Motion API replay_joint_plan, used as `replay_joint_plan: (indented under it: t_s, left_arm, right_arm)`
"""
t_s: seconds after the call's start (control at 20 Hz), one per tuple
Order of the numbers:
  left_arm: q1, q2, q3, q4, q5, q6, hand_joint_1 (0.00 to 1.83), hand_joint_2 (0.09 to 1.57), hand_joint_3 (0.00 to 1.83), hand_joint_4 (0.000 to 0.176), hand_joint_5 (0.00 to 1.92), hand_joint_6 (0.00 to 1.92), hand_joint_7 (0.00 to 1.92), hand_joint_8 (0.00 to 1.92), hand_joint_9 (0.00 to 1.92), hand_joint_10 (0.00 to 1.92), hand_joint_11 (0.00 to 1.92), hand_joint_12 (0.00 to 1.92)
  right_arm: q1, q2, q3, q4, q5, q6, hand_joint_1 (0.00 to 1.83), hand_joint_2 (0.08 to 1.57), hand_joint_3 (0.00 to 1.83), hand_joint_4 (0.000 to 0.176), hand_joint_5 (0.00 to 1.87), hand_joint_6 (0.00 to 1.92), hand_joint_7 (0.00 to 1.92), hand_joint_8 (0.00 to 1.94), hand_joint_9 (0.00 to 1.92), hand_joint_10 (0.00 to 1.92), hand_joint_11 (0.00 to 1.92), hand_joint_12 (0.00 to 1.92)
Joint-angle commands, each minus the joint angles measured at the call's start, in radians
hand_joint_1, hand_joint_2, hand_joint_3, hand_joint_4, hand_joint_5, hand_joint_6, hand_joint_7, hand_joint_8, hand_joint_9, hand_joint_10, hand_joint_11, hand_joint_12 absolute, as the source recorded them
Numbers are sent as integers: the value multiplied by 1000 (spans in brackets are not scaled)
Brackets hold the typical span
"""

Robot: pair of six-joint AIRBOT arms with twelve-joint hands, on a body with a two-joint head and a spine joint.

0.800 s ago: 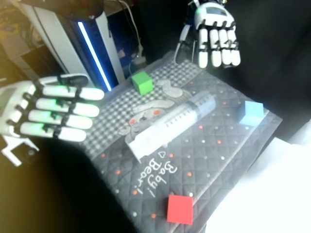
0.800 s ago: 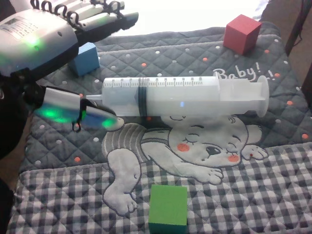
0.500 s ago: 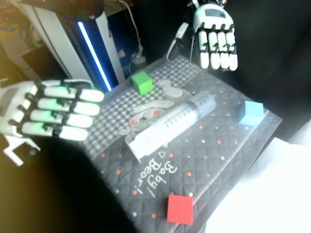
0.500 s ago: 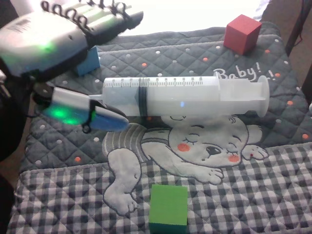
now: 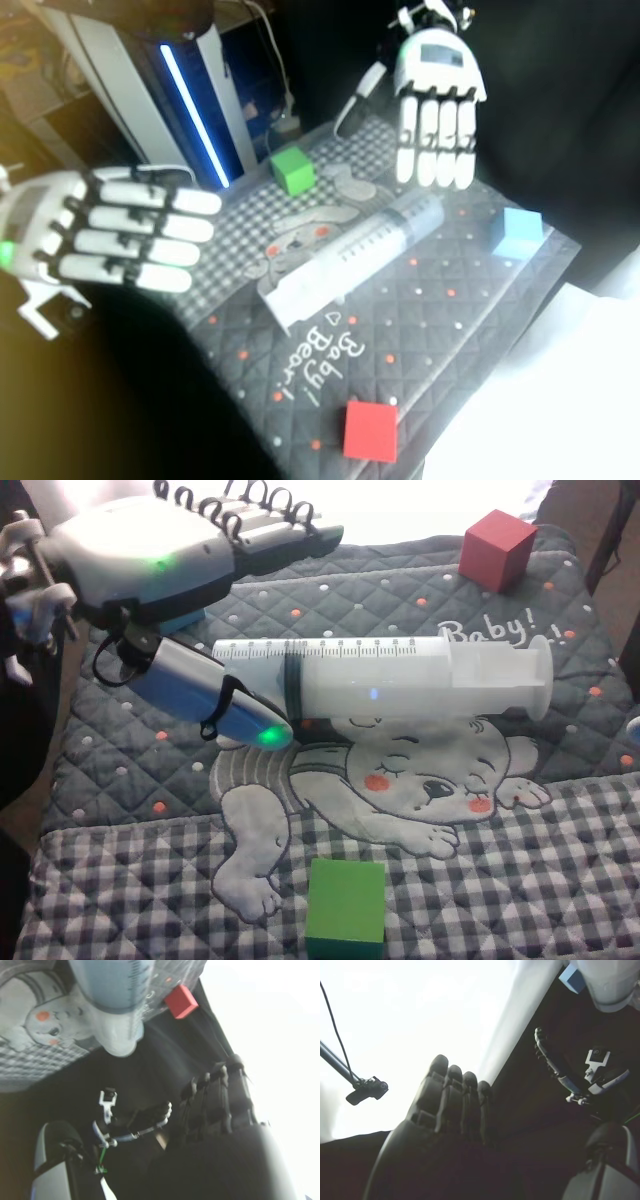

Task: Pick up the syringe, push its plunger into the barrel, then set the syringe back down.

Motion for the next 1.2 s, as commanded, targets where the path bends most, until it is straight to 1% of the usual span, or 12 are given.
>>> replay_joint_plan:
  t_s: [0.0, 0.1, 0.15, 0.2, 0.25, 0.3, 0.55, 0.6, 0.65, 1.0, 1.05, 1.15]
  left_arm:
    - [-24, -5, 2, 0, -68, -4, 467, 737, 0, 0, 0, 0, 0, 0, 0, 0, 0, 20]
    - [-50, -16, 12, 89, -50, -76, 419, 745, 0, 0, 0, 0, 0, 0, 0, 0, 0, 0]
    - [-59, -25, 27, 139, -49, -152, 404, 747, 0, 0, 0, 0, 0, 0, 0, 0, 0, 0]
    - [-75, -42, 56, 221, -58, -284, 403, 745, 0, 0, 0, 0, 0, 0, 0, 0, 0, 0]
    - [-81, -55, 78, 262, -64, -360, 410, 741, 0, 0, 0, 0, 0, 0, 0, 0, 0, 0]
    - [-83, -67, 96, 275, -61, -390, 388, 742, 0, 0, 0, 0, 0, 0, 0, 0, 0, 0]
    - [-121, -111, 112, 369, 12, -392, 416, 700, 0, 0, 0, 0, 2, 1, 1, 0, 2, 1]
    - [-128, -122, 113, 390, 28, -392, 393, 700, 0, 0, 0, 0, 0, 0, 0, 0, 0, 0]
    - [-129, -128, 116, 397, 31, -392, 409, 699, 0, 0, 0, 0, 0, 0, 0, 0, 0, 0]
    - [-126, -173, 136, 441, 70, -393, 306, 663, 0, 0, 0, 0, 0, 0, 3, 1, 70, 36]
    - [-125, -183, 142, 445, 78, -393, 332, 654, 0, 0, 0, 0, 2, 1, 27, 11, 112, 55]
    - [-124, -205, 156, 459, 98, -393, 411, 675, 0, 0, 0, 0, 0, 0, 8, 2, 44, 27]
  right_arm:
    - [5, -1, 5, 21, 125, 2, 483, 723, 0, 0, 144, 0, 122, 4, 72, 0, 44, 158]
    - [5, -6, 7, 22, 125, 2, 440, 741, 1, 0, 138, 0, 124, 3, 74, 1, 48, 164]
    - [5, -7, 7, 24, 125, 2, 442, 747, 4, 0, 138, 1, 124, 3, 73, 1, 46, 165]
    - [5, -9, 9, 24, 125, 2, 450, 740, 0, 0, 138, 1, 124, 3, 77, 2, 46, 167]
    - [6, -10, 9, 24, 125, 2, 439, 744, 2, 0, 144, 3, 126, 3, 80, 3, 51, 171]
    - [6, -11, 9, 24, 125, 2, 436, 747, 3, 0, 136, 0, 125, 2, 81, 3, 50, 172]
    - [6, -19, 13, 24, 125, 2, 445, 739, 0, 0, 147, 6, 134, 6, 92, 6, 42, 189]
    - [6, -21, 14, 25, 125, 2, 461, 727, 1, 0, 143, 4, 132, 4, 97, 5, 15, 267]
    - [6, -24, 15, 25, 125, 2, 461, 727, 0, 0, 140, 0, 132, 0, 108, 1, 2, 336]
    - [9, -41, 24, 24, 125, 2, 425, 781, 6, 0, 132, 0, 136, 2, 114, 1, 10, 357]
    - [9, -42, 24, 24, 125, 2, 408, 793, 11, 0, 131, 0, 135, 2, 117, 3, 8, 356]
    - [10, -42, 24, 23, 125, 2, 444, 759, 0, 0, 138, 3, 134, 1, 126, 5, 30, 365]
